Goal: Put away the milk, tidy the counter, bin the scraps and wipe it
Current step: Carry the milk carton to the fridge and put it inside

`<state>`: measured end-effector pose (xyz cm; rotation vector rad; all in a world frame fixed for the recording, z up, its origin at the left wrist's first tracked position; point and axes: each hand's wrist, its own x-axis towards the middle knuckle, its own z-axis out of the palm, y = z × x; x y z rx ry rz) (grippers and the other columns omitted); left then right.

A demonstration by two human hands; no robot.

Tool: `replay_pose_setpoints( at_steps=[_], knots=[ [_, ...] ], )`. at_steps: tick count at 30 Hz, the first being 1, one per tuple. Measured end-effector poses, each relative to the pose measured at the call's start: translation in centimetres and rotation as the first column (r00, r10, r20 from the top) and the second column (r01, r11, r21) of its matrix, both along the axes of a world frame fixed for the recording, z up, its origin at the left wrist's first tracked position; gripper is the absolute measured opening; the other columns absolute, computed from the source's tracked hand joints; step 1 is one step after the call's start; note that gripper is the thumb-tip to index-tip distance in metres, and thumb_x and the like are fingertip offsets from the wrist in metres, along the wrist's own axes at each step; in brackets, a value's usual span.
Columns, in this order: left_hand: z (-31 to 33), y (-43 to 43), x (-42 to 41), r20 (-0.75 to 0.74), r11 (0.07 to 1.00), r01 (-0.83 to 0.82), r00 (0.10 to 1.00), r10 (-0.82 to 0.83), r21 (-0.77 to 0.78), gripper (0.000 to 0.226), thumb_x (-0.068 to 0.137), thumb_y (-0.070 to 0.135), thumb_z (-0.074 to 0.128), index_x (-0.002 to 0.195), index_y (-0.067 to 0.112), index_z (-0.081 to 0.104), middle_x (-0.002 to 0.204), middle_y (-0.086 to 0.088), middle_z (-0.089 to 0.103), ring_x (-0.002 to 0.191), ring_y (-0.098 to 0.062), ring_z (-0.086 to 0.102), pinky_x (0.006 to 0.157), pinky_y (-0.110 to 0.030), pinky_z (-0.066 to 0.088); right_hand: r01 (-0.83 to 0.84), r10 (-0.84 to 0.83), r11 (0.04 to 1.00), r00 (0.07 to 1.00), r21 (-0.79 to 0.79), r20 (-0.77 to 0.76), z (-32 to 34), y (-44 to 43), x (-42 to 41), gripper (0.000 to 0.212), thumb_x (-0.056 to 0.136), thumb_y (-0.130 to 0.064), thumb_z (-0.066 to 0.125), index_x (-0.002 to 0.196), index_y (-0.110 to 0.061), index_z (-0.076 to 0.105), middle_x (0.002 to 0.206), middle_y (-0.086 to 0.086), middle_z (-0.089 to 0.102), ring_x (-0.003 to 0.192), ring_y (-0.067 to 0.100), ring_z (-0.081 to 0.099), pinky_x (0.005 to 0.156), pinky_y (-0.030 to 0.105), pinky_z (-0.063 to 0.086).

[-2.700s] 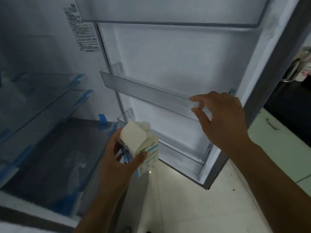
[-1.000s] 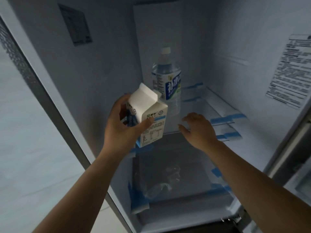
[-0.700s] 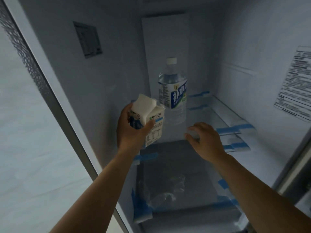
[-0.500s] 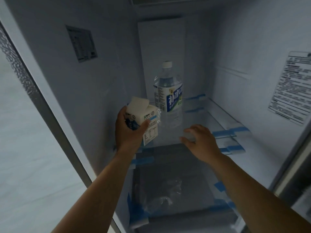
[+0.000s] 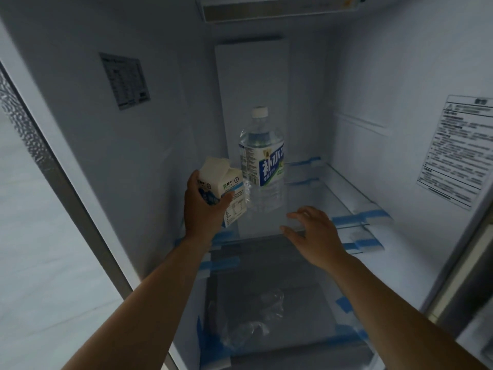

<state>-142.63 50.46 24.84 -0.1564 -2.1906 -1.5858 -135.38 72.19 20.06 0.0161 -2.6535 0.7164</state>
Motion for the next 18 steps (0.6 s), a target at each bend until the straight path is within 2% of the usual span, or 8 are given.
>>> replay_pose_setpoints(
  at_steps=[3,6,8,11,13,15,18],
  knots=[
    [-0.3,-0.6,1.2,-0.036,0.999,-0.028,0.999,0.026,-0.047,0.079,0.079,0.027,0.073,0.143,0.022,0.028,0.137,0.007,0.039,0.127,-0.012,0.039,0.093,-0.010,0.033,0.044,-0.044,0.998,0.999,0.055,0.003,0.2,-0.3,0.3,0.047,0.088,-0.051,0.047,0.127,-0.023,0.053,0.138,0.003,0.045,0.129,0.020,0.035,0.105,0.036,0.028],
    [-0.6,-1.4,2.9,-0.009,0.998,-0.048,0.999,0.048,-0.050,0.078,0.081,0.030,0.071,0.145,0.028,0.026,0.146,0.005,0.034,0.131,-0.008,0.033,0.097,-0.017,0.028,0.111,-0.111,0.989,0.994,0.102,-0.012,0.3,-0.6,0.7,0.047,0.089,-0.049,0.048,0.125,-0.019,0.054,0.135,0.007,0.050,0.126,0.023,0.040,0.104,0.038,0.030],
    [-1.0,-1.8,4.4,-0.016,0.998,-0.050,0.999,0.049,-0.048,0.071,0.082,0.030,0.069,0.142,0.031,0.031,0.144,0.008,0.037,0.126,-0.003,0.035,0.094,-0.016,0.030,0.137,-0.134,0.985,0.991,0.108,-0.030,0.2,-0.6,1.1,0.047,0.089,-0.046,0.049,0.122,-0.014,0.056,0.131,0.012,0.053,0.123,0.026,0.043,0.102,0.040,0.034],
    [-2.0,-2.0,6.7,-0.034,0.987,-0.038,0.999,0.033,-0.159,0.056,0.083,0.035,0.065,0.133,0.035,0.039,0.134,0.013,0.044,0.117,0.001,0.039,0.092,-0.021,0.034,0.161,-0.154,0.979,0.986,0.122,-0.065,0.0,-0.6,1.8,0.045,0.089,-0.042,0.051,0.118,-0.009,0.059,0.124,0.016,0.057,0.117,0.031,0.047,0.097,0.042,0.038],
    [-2.9,-1.9,7.9,-0.031,0.968,0.031,0.999,-0.040,-0.249,0.049,0.084,0.037,0.063,0.129,0.034,0.043,0.129,0.012,0.048,0.111,0.000,0.043,0.087,-0.019,0.038,0.167,-0.158,0.978,0.984,0.125,-0.080,-0.1,-0.6,2.5,0.043,0.089,-0.038,0.053,0.116,-0.006,0.060,0.119,0.018,0.059,0.113,0.033,0.049,0.093,0.042,0.041],
    [-3.7,-1.9,8.4,-0.010,0.907,0.116,0.991,-0.131,-0.405,0.048,0.084,0.038,0.062,0.129,0.029,0.046,0.128,0.008,0.051,0.112,-0.006,0.048,0.087,-0.021,0.042,0.180,-0.170,0.977,0.981,0.112,-0.091,-0.1,-0.8,3.5,0.040,0.088,-0.034,0.056,0.114,-0.003,0.060,0.115,0.019,0.059,0.109,0.034,0.050,0.089,0.040,0.043],
    [-4.8,-2.1,8.1,0.003,0.696,0.149,0.979,-0.206,-0.702,0.055,0.084,0.044,0.060,0.134,0.022,0.046,0.138,-0.002,0.049,0.125,-0.020,0.045,0.105,-0.037,0.037,0.212,-0.202,0.972,0.975,0.103,-0.095,0.3,-1.2,5.6,0.037,0.088,-0.033,0.058,0.111,-0.005,0.061,0.113,0.017,0.058,0.107,0.033,0.050,0.084,0.037,0.043]
  ],
)
